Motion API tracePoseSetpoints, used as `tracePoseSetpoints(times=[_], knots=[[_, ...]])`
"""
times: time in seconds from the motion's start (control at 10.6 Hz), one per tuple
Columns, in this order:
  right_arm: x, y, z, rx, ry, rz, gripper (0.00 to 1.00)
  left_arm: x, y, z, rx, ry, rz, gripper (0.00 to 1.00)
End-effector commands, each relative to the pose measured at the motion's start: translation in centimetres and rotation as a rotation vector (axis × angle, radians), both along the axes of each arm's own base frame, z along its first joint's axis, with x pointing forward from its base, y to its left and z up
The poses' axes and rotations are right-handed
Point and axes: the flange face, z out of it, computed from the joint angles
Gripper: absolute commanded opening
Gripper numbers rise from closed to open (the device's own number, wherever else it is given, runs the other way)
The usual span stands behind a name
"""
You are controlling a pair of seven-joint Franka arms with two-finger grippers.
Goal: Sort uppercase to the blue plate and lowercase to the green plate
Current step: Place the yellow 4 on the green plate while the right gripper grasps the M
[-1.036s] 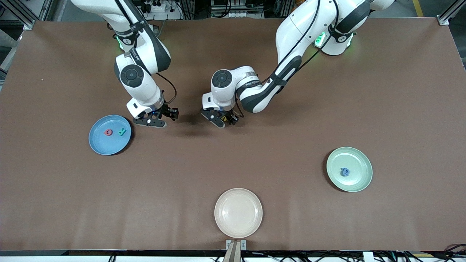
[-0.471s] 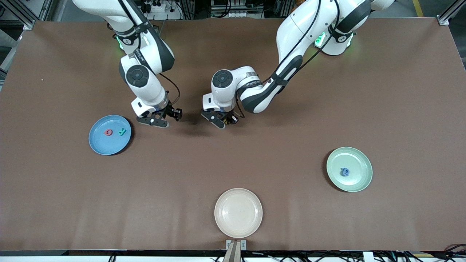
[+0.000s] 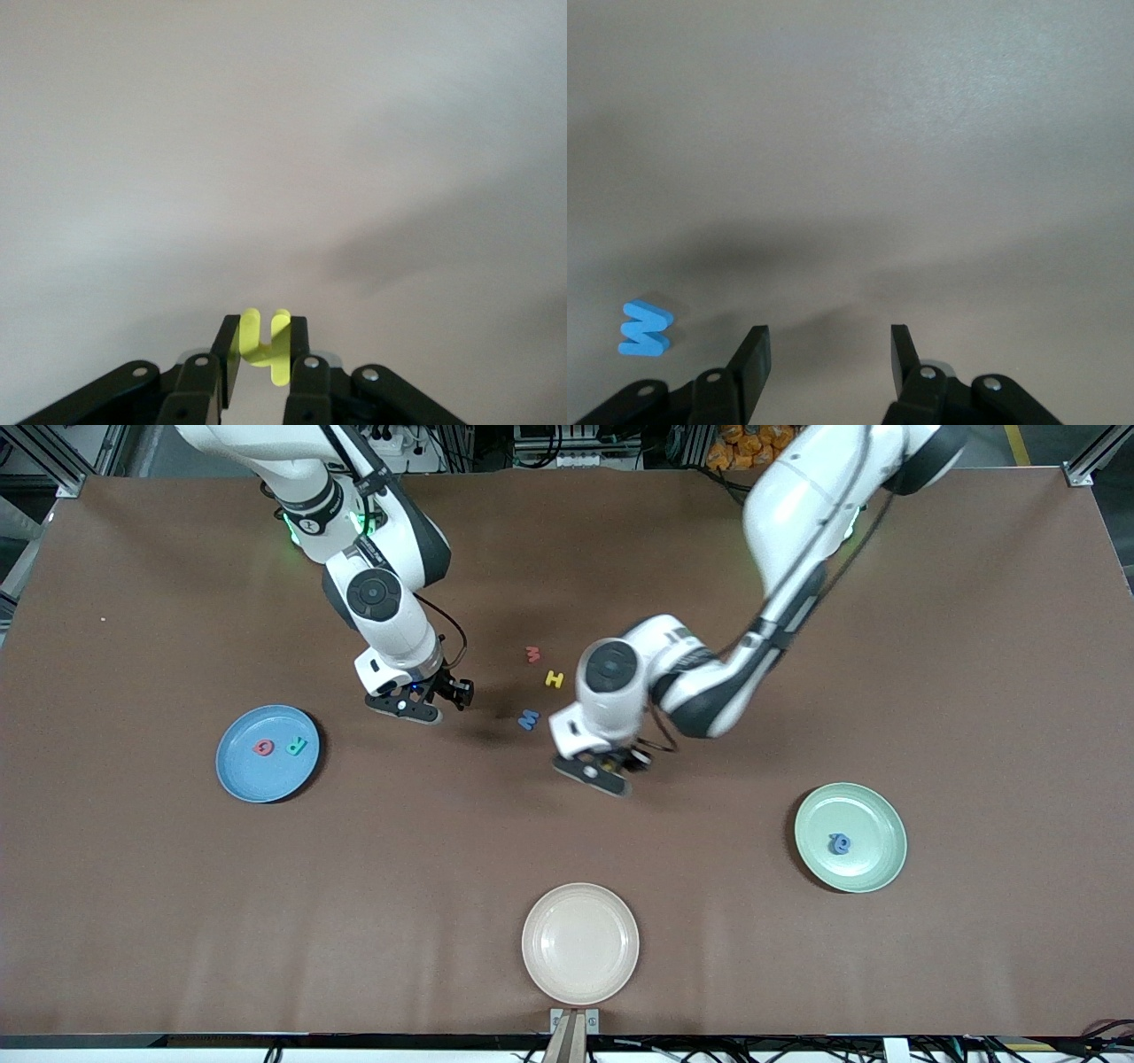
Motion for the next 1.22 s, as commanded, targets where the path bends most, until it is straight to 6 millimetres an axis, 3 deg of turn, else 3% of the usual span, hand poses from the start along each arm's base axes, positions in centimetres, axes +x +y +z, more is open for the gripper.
tracePoseSetpoints(times=[0.0,0.09,0.38,0.47,0.66,0.85,1.13], knots=[[-0.6,4.7,-0.9,0.018,-0.009,-0.051,0.63,3.5,6.8,2.5,-0.028,0.016,0.118,0.0],[-1.0,6.8,-1.3,0.026,-0.006,-0.079,0.63,4.6,8.8,2.7,-0.031,0.014,0.164,0.0],[-1.4,11.9,-2.7,0.024,-0.022,-0.1,0.64,8.6,19.7,2.3,0.013,0.054,0.28,0.0],[-1.1,12.8,-3.5,0.005,-0.045,-0.09,0.64,9.5,22.7,2.0,0.007,0.064,0.284,0.0],[-0.8,12.8,-4.8,-0.036,-0.075,-0.072,0.67,10.5,27.0,0.9,0.032,0.072,0.325,0.0],[-0.5,12.9,-5.7,-0.012,-0.091,-0.069,0.7,10.9,30.5,-0.7,0.059,0.089,0.371,0.0],[-1.0,14.1,-6.5,-0.003,-0.109,-0.048,0.8,11.0,32.2,-3.0,0.053,0.12,0.403,0.02]])
